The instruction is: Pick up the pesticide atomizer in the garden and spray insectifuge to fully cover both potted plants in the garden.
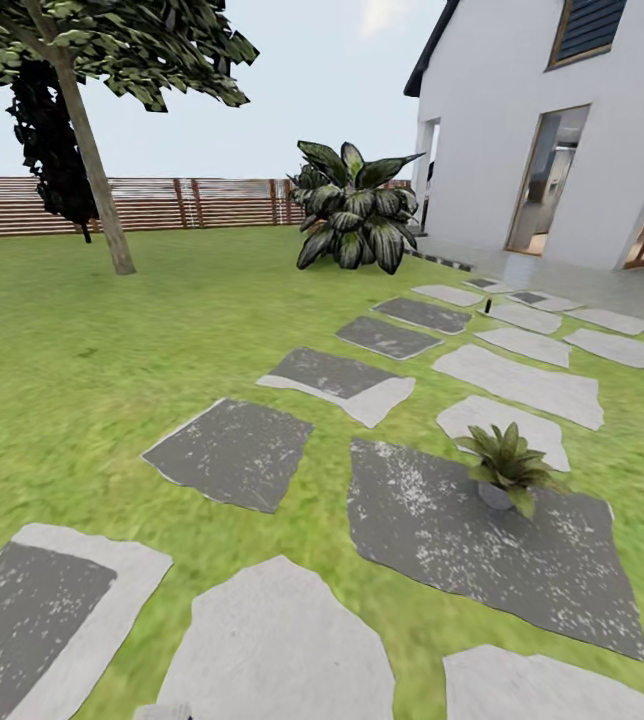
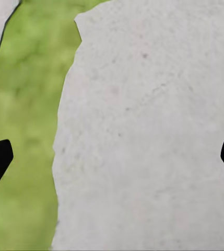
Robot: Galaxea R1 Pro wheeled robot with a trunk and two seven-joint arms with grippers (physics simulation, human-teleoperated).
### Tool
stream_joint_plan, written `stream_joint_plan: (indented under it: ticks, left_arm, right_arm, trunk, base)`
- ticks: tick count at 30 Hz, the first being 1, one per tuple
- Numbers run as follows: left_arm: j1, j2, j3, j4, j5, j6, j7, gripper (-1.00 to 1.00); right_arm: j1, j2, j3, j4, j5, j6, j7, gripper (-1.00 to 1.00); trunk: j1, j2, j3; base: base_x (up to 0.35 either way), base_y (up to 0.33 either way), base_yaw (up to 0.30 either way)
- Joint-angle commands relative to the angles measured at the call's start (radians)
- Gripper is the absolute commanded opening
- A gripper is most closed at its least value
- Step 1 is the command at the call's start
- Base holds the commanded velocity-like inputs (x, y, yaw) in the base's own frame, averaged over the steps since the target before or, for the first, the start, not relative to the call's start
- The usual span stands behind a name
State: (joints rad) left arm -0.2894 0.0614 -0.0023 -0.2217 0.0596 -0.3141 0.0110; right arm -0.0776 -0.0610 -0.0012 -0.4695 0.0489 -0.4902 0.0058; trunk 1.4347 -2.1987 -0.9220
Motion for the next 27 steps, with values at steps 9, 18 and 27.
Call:
stream_joint_plan:
  ticks: [9, 18, 27]
  left_arm:
    - [-0.001, 0.001, -0.001, 0.001, 0.006, -0.002, 0.0, 1.0]
    - [-0.001, 0.001, -0.001, 0.001, 0.006, -0.002, 0.0, 1.0]
    - [-0.001, 0.001, -0.001, 0.001, 0.006, -0.003, 0.0, 1.0]
  right_arm:
    - [0.0, 0.0, 0.0, 0.002, 0.005, -0.003, 0.0, 1.0]
    - [-0.001, 0.0, 0.0, 0.002, 0.005, -0.002, 0.0, 1.0]
    - [-0.001, 0.0, 0.0, 0.002, 0.005, -0.003, 0.0, 1.0]
  trunk:
    - [0.0, 0.0, -0.001]
    - [0.0, 0.0, -0.001]
    - [0.0, 0.0, -0.001]
  base:
    - [0.335, 0.12, 0.0]
    - [0.335, 0.12, 0.0]
    - [0.335, 0.12, 0.0]
